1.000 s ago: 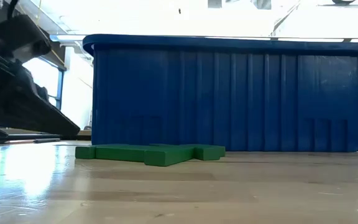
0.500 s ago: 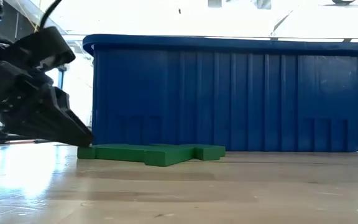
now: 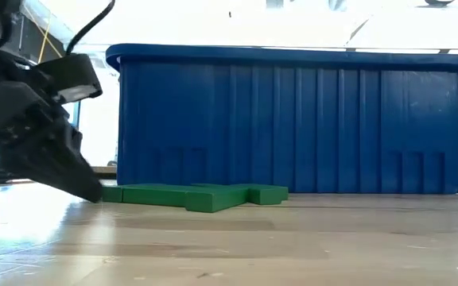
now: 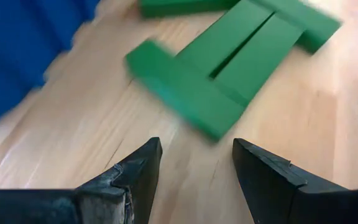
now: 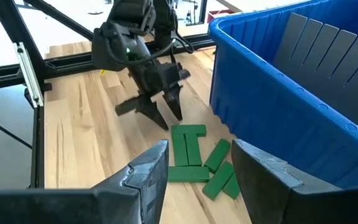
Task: Sort blocks
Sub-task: Put the green block into the blue bin with the other green block
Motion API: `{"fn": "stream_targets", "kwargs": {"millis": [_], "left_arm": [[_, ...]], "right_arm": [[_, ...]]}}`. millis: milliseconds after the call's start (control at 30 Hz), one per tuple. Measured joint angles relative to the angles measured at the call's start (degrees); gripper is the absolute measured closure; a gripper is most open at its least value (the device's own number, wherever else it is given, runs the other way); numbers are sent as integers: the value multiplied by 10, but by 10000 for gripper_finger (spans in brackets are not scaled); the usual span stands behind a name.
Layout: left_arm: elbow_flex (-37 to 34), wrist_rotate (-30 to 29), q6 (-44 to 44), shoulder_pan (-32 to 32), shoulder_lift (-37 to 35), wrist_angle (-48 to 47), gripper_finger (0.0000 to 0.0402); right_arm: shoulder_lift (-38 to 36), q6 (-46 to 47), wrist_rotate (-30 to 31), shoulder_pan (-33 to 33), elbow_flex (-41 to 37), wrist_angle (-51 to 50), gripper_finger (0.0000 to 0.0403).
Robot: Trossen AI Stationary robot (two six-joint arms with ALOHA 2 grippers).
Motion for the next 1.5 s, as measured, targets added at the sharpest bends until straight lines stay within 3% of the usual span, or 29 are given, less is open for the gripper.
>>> {"fn": "stream_targets", "kwargs": {"millis": [167, 267, 367, 500, 733, 867, 1100, 1367, 1500], "left_arm": [[-5, -41, -105, -44, -57, -146, 204], [-3, -104, -58, -62, -73, -106, 204], [-4, -118, 45, -59, -67, -56, 208], [-3, -104, 140, -27, -57, 15, 250], [-4, -2, 273, 50, -20, 120, 380], [-3, 39, 320, 77, 1, 176, 391], [0, 120, 266, 99, 14, 147, 399], [-1, 112, 160, 26, -63, -47, 399], [-4, 74, 74, -17, -124, -174, 399]], "right_arm": [[0, -12, 0, 0, 0, -4, 231], [0, -17, 0, 0, 0, -4, 231], [0, -22, 2, 0, 0, -4, 231], [0, -22, 2, 0, 0, -3, 231], [0, -22, 2, 0, 0, 1, 231], [0, -21, 2, 0, 0, 6, 231], [0, -20, 2, 0, 0, 10, 231], [0, -25, 1, 0, 0, 10, 231], [0, -27, 1, 0, 0, 8, 231]]}}
